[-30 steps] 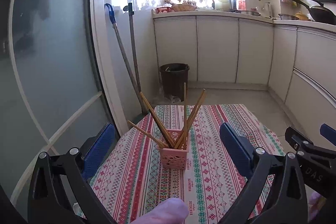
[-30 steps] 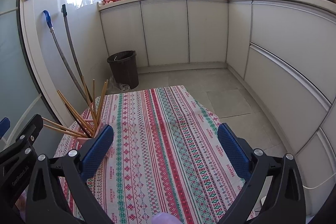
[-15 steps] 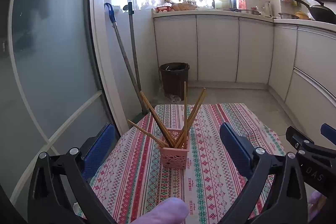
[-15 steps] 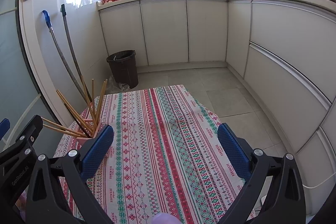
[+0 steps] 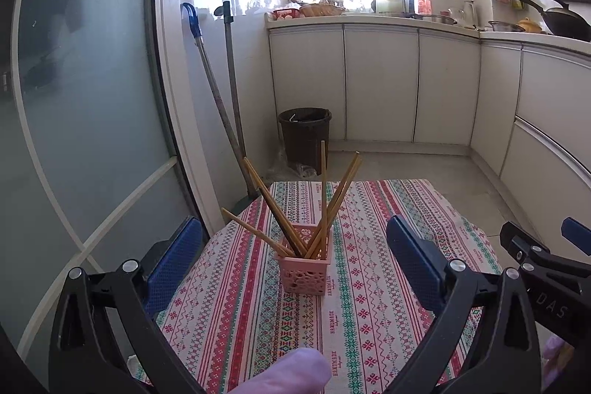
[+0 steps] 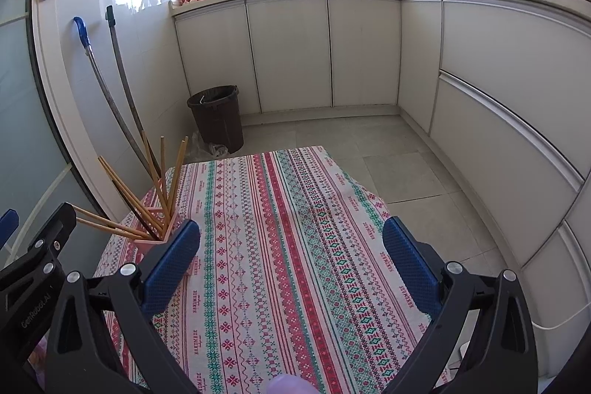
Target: Organize utensils
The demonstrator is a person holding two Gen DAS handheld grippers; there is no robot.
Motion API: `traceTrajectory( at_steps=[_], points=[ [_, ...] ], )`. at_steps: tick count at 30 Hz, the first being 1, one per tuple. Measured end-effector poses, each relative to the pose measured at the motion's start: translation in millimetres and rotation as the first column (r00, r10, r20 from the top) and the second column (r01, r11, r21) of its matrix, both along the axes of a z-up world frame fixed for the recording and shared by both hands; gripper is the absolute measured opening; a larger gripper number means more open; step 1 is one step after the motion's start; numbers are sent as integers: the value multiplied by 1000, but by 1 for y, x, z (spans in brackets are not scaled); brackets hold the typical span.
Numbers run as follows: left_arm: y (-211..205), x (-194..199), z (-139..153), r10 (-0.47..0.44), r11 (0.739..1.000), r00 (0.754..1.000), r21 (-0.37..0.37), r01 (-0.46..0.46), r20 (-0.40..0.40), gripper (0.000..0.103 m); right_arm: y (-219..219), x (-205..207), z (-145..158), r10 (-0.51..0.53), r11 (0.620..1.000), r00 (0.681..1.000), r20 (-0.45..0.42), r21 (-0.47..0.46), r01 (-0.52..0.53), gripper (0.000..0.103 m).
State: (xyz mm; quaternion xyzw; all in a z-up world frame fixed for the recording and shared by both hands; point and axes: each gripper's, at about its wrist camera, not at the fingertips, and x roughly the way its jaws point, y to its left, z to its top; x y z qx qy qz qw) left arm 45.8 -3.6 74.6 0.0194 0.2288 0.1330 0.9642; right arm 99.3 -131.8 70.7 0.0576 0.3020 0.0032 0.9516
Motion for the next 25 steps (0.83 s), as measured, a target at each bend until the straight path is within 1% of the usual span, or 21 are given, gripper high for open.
traceTrajectory(
  at_steps=[8, 9, 10, 13, 15, 18, 20, 25],
  points=[
    [1, 1, -2, 6, 1000, 1000, 5, -6, 1, 95, 1, 1, -2, 1, 1000, 1000, -6, -3, -1, 97],
    [1, 1, -2, 6, 1000, 1000, 4, -6, 5, 93, 1, 1, -2, 0, 1000, 1000, -7, -3, 0, 97],
    [1, 0, -2, 1, 1000, 1000, 2, -1, 6, 89, 0, 2, -2, -1, 1000, 1000, -9, -2, 1, 97],
    [3, 0, -3, -10, 1000, 1000, -12, 10, 13, 85, -1, 3, -4, -4, 1000, 1000, -20, 8, 4, 97],
    [3, -1, -2, -12, 1000, 1000, -11, 12, 20, 84, -3, 5, -4, -4, 1000, 1000, -27, 15, 5, 97],
    [3, 1, -1, -6, 1000, 1000, 1, 6, 11, 86, -4, 5, -5, -6, 1000, 1000, -31, 18, 7, 97],
    [1, 2, -2, 10, 1000, 1000, 22, -10, 0, 96, -4, 5, -5, -6, 1000, 1000, -29, 17, 6, 97],
    [0, 1, -2, 4, 1000, 1000, 23, -5, 4, 96, -5, 5, -5, -5, 1000, 999, -32, 18, 6, 97]
  ],
)
